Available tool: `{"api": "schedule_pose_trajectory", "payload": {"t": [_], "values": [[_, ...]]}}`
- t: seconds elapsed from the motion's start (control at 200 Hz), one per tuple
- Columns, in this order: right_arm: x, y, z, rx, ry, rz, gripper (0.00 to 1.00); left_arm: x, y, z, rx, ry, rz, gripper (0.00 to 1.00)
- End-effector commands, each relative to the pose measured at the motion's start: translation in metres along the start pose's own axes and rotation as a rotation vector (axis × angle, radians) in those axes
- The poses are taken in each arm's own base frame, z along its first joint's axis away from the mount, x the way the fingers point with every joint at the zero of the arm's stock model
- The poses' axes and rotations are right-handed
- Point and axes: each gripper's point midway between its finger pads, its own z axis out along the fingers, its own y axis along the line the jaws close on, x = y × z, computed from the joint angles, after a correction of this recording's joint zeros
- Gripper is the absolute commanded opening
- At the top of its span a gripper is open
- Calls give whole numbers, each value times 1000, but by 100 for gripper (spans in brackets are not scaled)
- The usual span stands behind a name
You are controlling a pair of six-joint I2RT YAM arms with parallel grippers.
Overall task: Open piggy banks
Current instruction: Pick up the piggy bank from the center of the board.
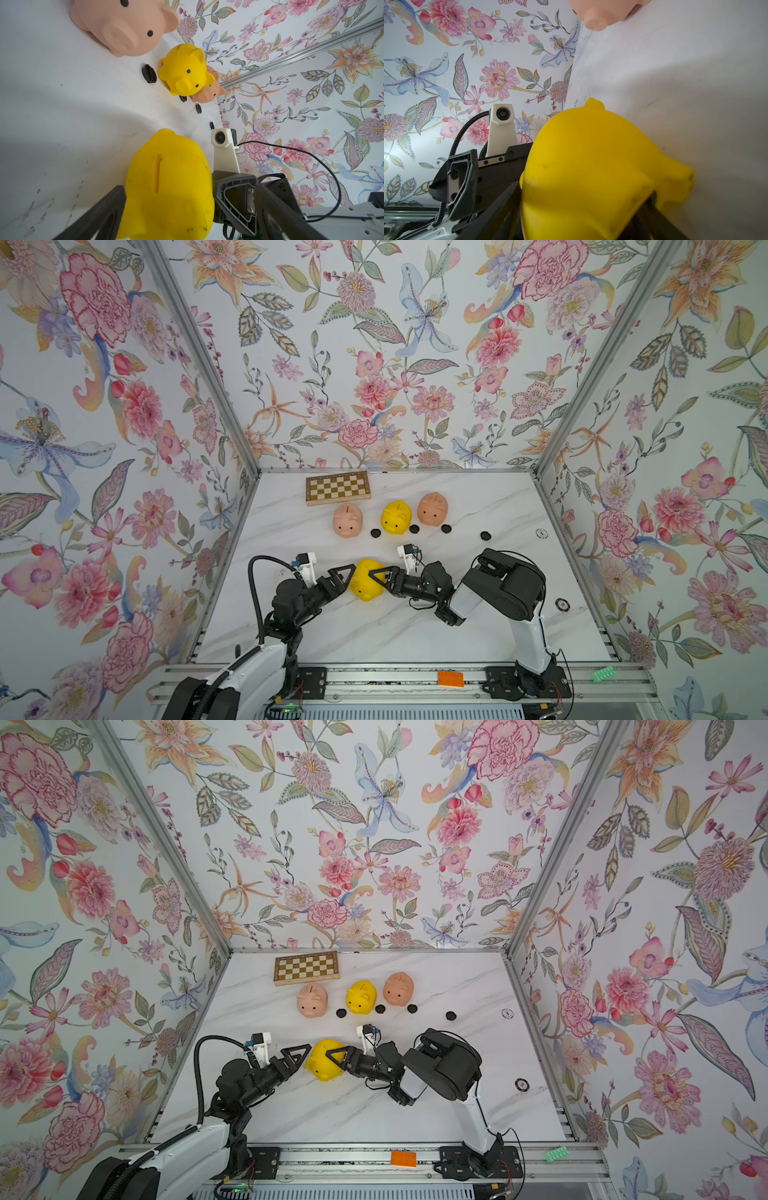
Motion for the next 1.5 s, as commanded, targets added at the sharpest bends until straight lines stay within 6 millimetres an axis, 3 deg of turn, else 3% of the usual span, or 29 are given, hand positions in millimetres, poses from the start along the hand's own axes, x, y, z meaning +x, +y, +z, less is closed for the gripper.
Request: {"api": "schedule_pose_trajectory", "payload": {"t": [0.0, 0.435, 0.761, 1.276, 1.496], "values": [[13, -36, 0, 113, 26, 54, 78, 15, 26, -5, -75, 32, -66, 98], [11, -39, 0, 88, -18, 116, 77, 21, 44, 0, -140, 55, -106, 98], [12, -40, 3, 86, -14, 122, 77, 11, 28, 10, -49, 35, -91, 95], [9, -38, 1, 83, -18, 110, 77, 8, 17, 18, 39, 31, -92, 74], [-12, -12, -18, 24, -34, 33, 82, -3, 10, 25, 10, 35, -24, 67]]}}
